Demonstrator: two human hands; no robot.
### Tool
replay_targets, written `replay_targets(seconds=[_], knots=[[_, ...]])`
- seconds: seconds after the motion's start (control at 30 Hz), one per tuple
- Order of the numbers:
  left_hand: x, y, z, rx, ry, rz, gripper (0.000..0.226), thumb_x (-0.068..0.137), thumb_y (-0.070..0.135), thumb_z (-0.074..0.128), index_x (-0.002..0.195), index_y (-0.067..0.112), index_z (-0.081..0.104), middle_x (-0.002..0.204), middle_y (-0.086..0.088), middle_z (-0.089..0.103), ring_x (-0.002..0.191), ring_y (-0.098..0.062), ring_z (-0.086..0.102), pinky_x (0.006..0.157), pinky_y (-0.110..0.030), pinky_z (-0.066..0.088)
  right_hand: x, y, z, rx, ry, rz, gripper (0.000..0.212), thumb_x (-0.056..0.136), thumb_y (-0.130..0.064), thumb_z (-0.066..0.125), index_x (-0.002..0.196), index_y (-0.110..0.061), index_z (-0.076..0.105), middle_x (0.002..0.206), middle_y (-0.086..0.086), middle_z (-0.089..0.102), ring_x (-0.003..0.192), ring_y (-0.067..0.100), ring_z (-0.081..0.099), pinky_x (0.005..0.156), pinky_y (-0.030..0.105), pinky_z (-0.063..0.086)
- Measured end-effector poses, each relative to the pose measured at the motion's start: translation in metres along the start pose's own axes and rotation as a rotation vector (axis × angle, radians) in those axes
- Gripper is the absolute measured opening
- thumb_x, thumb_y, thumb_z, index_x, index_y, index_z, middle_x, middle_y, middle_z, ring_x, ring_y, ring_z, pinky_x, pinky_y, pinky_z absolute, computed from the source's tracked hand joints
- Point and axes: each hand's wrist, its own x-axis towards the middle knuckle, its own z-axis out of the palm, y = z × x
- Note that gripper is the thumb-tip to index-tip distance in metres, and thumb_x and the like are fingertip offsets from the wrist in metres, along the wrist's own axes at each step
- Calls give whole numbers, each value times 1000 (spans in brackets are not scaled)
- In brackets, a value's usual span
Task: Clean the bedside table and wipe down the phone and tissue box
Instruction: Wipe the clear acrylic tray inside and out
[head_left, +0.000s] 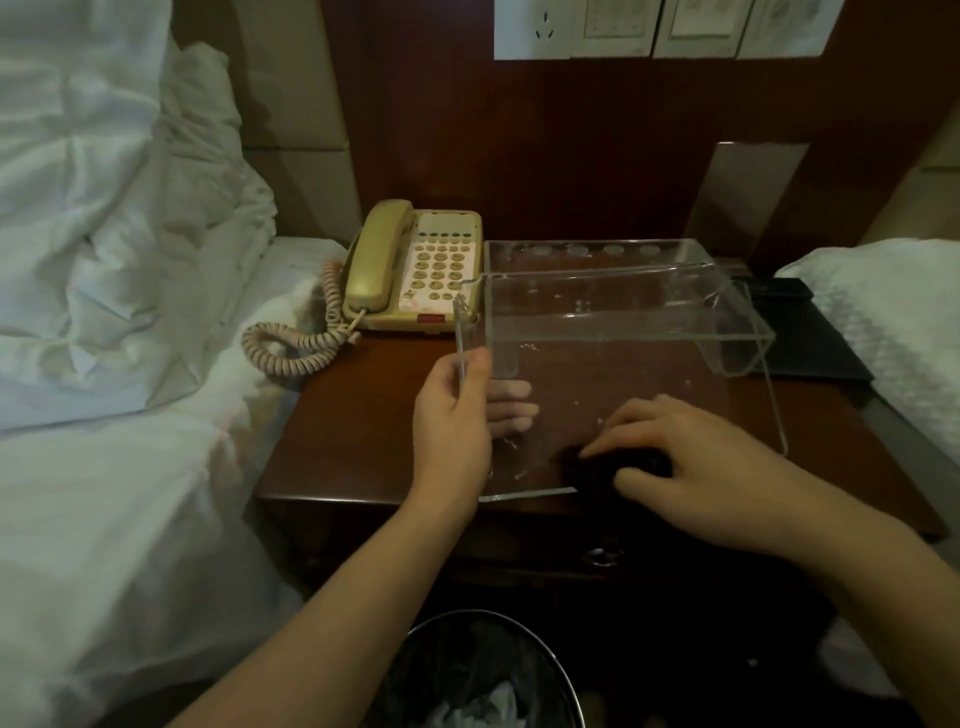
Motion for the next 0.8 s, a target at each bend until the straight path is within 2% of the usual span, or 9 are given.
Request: replay_targets(seconds=[0.13,0.27,0.43,0.53,0.67,0.73,0.8], knots=[[-1,0,1,-7,12,9,21,107,31,48,115,14,58,84,-12,77,72,-29,75,64,-30,62,9,-20,16,30,39,-66,37,94,-35,53,130,-44,59,118,-20,46,108,2,38,100,30,39],[-3,1,0,8,7,14,21,107,30,48,116,14,58,84,-10,77,70,-26,75,63,-30,62,23,-43,30,43,47,-146,41,94,-36,52,134,-41,57,132,-16,43,112,5,35,103,31,37],[-1,3,1,-10,-15,-10,18,107,30,48,113,16,57,81,-12,77,69,-27,73,66,-33,62,10,-11,1,77,-48,1,28,94,-36,55,117,-48,64,119,-21,50,114,2,45,101,34,42],[0,1,1,-9,-15,-11,17,107,31,48,111,17,57,81,-13,77,69,-27,74,68,-35,62,-2,7,-7,85,-60,65,28,96,-31,56,116,-49,63,119,-22,49,115,3,46,100,28,39],[-2,1,1,-27,-15,-8,18,107,31,48,110,17,57,81,-12,76,68,-25,73,64,-31,62,-1,-12,23,33,74,-111,42,92,-34,56,132,-44,54,124,-18,44,113,4,38,102,26,34],[-2,2,0,-29,-10,0,18,107,31,48,109,16,58,81,-11,76,67,-25,73,61,-29,61,8,-29,40,19,145,-206,45,87,-35,57,132,-39,55,126,-15,46,112,8,39,100,27,36],[-2,3,-1,-22,-3,-2,18,106,31,49,108,16,58,79,-10,77,66,-24,74,60,-28,61,12,-37,45,6,183,-214,44,88,-36,57,132,-36,56,128,-15,48,112,9,40,97,26,36]])
